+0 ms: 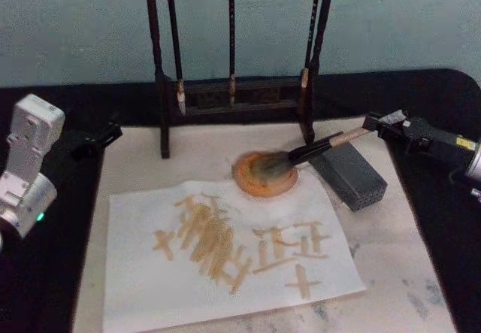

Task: Pick up the brush from the inkstone, write on the paper, then place the brush back to its original position.

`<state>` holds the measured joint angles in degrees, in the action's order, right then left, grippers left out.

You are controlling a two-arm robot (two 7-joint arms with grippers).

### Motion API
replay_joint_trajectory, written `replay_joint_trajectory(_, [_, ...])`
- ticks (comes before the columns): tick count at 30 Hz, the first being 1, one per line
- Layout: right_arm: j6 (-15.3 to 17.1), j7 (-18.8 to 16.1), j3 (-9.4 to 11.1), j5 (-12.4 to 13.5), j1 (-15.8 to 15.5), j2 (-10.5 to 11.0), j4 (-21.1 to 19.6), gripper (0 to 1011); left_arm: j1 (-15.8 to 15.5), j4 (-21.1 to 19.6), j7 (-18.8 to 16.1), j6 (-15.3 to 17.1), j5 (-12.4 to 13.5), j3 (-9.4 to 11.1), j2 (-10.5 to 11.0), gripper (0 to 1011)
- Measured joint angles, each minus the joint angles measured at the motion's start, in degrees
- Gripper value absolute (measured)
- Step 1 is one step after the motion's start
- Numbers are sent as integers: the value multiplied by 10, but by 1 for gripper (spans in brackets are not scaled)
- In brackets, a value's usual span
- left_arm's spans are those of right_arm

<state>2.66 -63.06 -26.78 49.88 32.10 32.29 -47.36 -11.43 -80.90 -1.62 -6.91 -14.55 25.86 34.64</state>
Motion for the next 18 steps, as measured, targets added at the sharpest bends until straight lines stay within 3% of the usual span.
replay_joint_trajectory(18, [-5, -7, 6, -6, 5, -9, 27, 165, 0, 0, 0, 0, 0, 0, 0, 1000])
